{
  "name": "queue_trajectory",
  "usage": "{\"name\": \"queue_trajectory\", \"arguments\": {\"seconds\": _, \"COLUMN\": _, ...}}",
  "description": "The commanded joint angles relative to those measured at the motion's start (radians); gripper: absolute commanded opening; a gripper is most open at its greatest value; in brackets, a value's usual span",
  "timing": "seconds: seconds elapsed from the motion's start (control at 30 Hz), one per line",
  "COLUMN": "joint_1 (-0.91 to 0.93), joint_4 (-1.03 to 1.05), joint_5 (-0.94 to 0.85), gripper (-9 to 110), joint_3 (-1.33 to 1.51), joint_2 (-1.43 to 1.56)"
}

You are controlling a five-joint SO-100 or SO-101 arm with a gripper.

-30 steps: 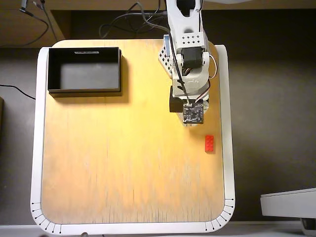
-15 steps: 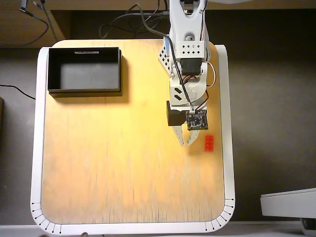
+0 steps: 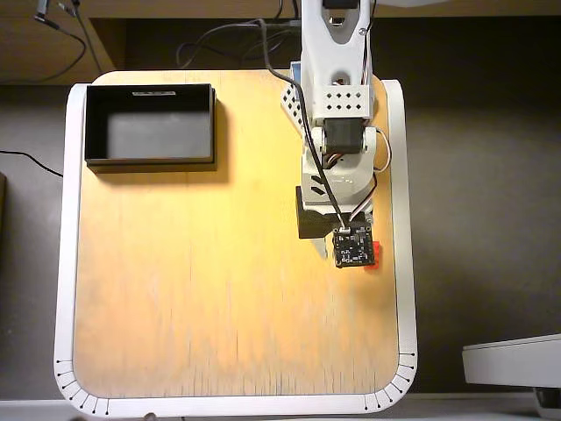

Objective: Grasp a lego block and put it in the bin.

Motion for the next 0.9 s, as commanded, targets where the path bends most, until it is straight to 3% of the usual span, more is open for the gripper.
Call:
{"name": "queue_trajectory", "arguments": {"seconds": 0.0, "joint_1": -0.031, "joint_4": 0.187, "joint_5": 0.006, "gripper": 0, "joint_3": -0.272, "joint_2": 0.000}}
{"name": "queue_trajectory", "arguments": {"seconds": 0.23, "joint_1": -0.063, "joint_4": 0.345, "joint_5": 0.015, "gripper": 0, "joint_3": -0.295, "joint_2": -0.005}}
{"name": "queue_trajectory", "arguments": {"seconds": 0.37, "joint_1": -0.135, "joint_4": 0.383, "joint_5": -0.066, "gripper": 1, "joint_3": -0.293, "joint_2": -0.003}}
{"name": "queue_trajectory", "arguments": {"seconds": 0.5, "joint_1": -0.199, "joint_4": 0.382, "joint_5": -0.207, "gripper": 3, "joint_3": -0.295, "joint_2": -0.110}}
{"name": "queue_trajectory", "arguments": {"seconds": 0.87, "joint_1": -0.261, "joint_4": 0.324, "joint_5": -0.360, "gripper": 12, "joint_3": -0.296, "joint_2": -0.235}}
